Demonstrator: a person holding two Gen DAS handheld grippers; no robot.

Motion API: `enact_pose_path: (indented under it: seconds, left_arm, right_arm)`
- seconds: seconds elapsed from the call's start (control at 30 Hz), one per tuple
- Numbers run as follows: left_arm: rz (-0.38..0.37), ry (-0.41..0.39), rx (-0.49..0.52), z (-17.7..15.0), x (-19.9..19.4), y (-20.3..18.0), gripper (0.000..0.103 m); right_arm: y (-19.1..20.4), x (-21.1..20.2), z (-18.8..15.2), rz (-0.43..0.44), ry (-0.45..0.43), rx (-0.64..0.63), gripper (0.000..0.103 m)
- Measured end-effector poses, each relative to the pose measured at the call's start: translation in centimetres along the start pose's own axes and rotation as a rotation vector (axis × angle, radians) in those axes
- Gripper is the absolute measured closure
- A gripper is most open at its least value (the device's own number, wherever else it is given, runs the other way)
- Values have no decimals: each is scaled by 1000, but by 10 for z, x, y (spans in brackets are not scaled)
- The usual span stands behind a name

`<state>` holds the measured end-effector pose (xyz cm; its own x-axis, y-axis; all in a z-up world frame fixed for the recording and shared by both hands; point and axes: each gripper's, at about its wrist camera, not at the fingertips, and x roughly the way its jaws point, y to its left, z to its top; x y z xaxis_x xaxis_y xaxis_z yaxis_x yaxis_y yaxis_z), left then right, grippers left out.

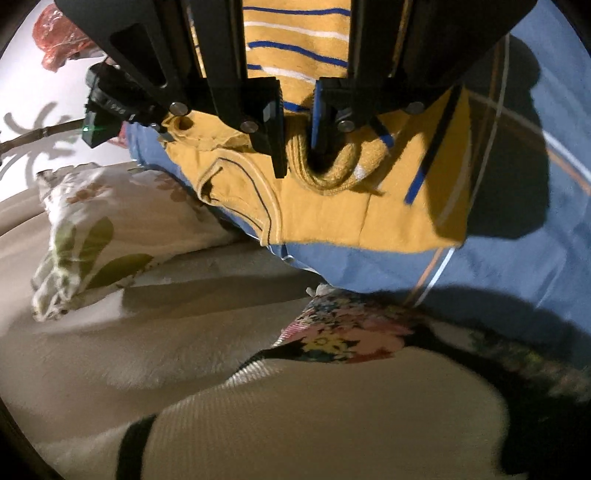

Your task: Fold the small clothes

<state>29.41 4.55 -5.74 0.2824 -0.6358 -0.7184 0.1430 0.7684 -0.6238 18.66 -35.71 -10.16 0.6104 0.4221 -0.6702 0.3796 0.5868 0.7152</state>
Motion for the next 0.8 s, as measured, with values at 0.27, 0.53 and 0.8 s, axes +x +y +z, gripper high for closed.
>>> enact_pose_path:
  seconds: [0.27,0.53,0.8]
  left_arm:
    - [-76,25,-49,9,5,4,80]
    - [-136,-49,-108,6,-32,17,62]
    - [4,-67,-40,-33,-63,28,62]
  right_arm:
    - [-24,-14,17,63,-71,176,87]
    - [-20,-33,25,35,-135,170,51]
    - [12,-71,9,-87,-154,-74,32]
